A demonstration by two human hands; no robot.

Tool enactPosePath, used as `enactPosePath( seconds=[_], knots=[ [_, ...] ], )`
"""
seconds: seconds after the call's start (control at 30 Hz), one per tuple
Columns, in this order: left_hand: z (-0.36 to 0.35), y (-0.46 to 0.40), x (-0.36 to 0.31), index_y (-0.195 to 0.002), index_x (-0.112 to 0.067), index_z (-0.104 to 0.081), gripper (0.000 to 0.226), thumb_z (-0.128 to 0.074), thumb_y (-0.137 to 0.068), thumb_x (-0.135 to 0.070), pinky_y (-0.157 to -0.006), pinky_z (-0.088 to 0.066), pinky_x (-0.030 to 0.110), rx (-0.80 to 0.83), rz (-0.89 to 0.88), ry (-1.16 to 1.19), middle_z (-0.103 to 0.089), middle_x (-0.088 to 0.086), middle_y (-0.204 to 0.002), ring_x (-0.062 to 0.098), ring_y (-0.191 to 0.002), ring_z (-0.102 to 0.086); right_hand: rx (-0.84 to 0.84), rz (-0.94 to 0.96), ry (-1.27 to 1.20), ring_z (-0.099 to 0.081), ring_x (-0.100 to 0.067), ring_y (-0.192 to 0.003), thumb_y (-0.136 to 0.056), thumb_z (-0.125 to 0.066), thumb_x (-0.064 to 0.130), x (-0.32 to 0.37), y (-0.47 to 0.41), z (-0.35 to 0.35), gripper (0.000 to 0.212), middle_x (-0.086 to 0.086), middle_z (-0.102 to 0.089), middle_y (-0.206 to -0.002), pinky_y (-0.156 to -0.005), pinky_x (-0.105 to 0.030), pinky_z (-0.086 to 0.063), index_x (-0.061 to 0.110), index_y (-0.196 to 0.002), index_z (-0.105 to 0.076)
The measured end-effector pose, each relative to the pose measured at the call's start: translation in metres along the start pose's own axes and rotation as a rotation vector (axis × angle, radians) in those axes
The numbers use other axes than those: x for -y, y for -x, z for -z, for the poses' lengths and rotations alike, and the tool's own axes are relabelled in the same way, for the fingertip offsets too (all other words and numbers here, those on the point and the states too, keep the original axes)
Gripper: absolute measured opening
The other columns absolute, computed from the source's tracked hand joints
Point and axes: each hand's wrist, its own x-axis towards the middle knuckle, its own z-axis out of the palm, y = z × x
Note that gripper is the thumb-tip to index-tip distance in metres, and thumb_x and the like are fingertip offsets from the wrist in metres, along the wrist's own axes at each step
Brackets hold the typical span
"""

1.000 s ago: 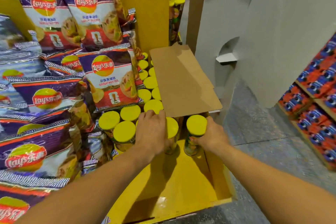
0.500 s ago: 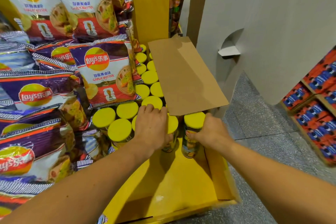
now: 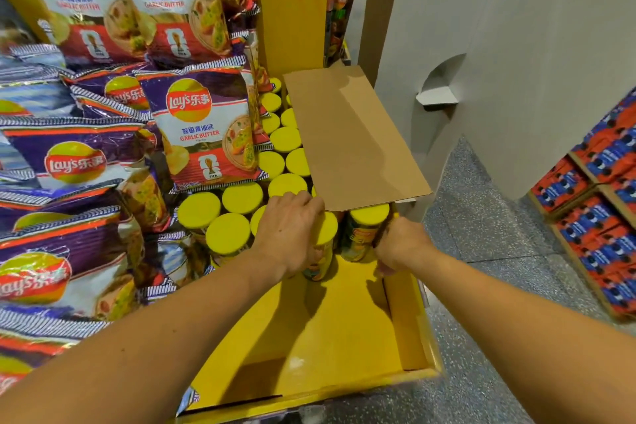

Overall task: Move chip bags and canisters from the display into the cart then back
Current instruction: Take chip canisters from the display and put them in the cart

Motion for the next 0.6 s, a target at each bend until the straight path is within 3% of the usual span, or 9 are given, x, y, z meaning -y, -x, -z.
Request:
enactPosePath(
  seconds=[0.03,0.1,0.17,0.27,0.33,0.4,0.47,0.6],
  knots=[
    [0.003,0.003,0.0,-0.126,-0.025,-0.045,0.073,-0.078,-0.069,-0.057,-0.096,-0.037,0.037,-0.005,0.006,0.019,-0.051,-0.002,-0.122,0.023,-0.112,-0.048,0.073,-0.01,0.003,-0.06,-0.005,-0.04,-0.091,-0.063,0.013,0.002,0.005,0.003,0.021,-0.002,-0.067,-0.057,-0.04,-0.014,-0.044,0.009,-0.07,-0.062],
    [0.012,0.011,0.001,-0.127,-0.024,-0.046,0.068,-0.078,-0.072,-0.049,-0.095,-0.038,0.037,-0.009,0.03,0.046,-0.051,-0.002,-0.123,0.024,-0.113,-0.048,0.185,0.011,-0.051,-0.071,-0.018,-0.053,-0.096,-0.056,0.011,0.008,0.015,0.007,0.019,-0.011,-0.071,-0.064,-0.063,-0.03,-0.062,0.001,-0.083,-0.064],
    [0.022,0.024,0.0,-0.128,-0.023,-0.047,0.057,-0.073,-0.078,-0.028,-0.092,-0.038,0.037,-0.02,0.075,0.062,-0.052,0.001,-0.124,0.025,-0.113,-0.049,0.202,0.086,-0.066,-0.075,-0.029,-0.069,-0.097,-0.054,0.012,0.016,0.027,0.012,0.023,-0.017,-0.074,-0.074,-0.076,-0.043,-0.062,-0.007,-0.093,-0.067],
    [0.036,0.052,0.002,-0.127,-0.02,-0.049,0.05,-0.067,-0.081,-0.012,-0.09,-0.041,0.039,-0.056,0.153,0.095,-0.053,0.003,-0.124,0.027,-0.112,-0.05,0.189,0.213,-0.058,-0.073,-0.032,-0.071,-0.098,-0.052,0.013,0.03,0.051,0.016,0.024,-0.019,-0.073,-0.077,-0.074,-0.045,-0.062,-0.003,-0.09,-0.067],
    [0.044,0.074,0.002,-0.126,-0.018,-0.05,0.047,-0.067,-0.082,-0.01,-0.088,-0.041,0.039,-0.081,0.199,0.144,-0.053,0.005,-0.124,0.029,-0.113,-0.05,0.153,0.28,-0.046,-0.068,-0.032,-0.061,-0.099,-0.047,0.013,0.041,0.069,0.015,0.026,-0.02,-0.07,-0.071,-0.062,-0.039,-0.06,0.001,-0.083,-0.065],
    [0.052,0.102,0.004,-0.124,-0.015,-0.052,0.044,-0.063,-0.083,-0.006,-0.086,-0.041,0.041,-0.108,0.253,0.226,-0.053,0.007,-0.124,0.03,-0.114,-0.049,0.122,0.358,-0.019,-0.059,-0.027,-0.05,-0.098,-0.044,0.015,0.053,0.09,0.009,0.027,-0.024,-0.069,-0.073,-0.05,-0.033,-0.049,0.003,-0.081,-0.061],
    [0.057,0.121,0.003,-0.119,-0.013,-0.054,0.037,-0.058,-0.084,-0.004,-0.086,-0.043,0.041,-0.133,0.277,0.32,-0.054,0.009,-0.121,0.031,-0.113,-0.05,0.096,0.403,-0.027,-0.056,-0.023,-0.045,-0.096,-0.046,0.014,0.062,0.103,0.003,0.022,-0.023,-0.067,-0.072,-0.047,-0.031,-0.046,0.006,-0.082,-0.06],
    [0.064,0.186,0.014,-0.118,-0.013,-0.053,0.03,-0.051,-0.088,-0.009,-0.088,-0.047,0.044,-0.13,0.364,0.382,-0.055,0.009,-0.12,0.033,-0.111,-0.053,0.161,0.521,-0.011,-0.064,-0.022,-0.058,-0.096,-0.054,0.017,0.092,0.15,-0.025,0.022,-0.018,-0.072,-0.077,-0.05,-0.03,-0.052,0.006,-0.083,-0.067]
  ],
)
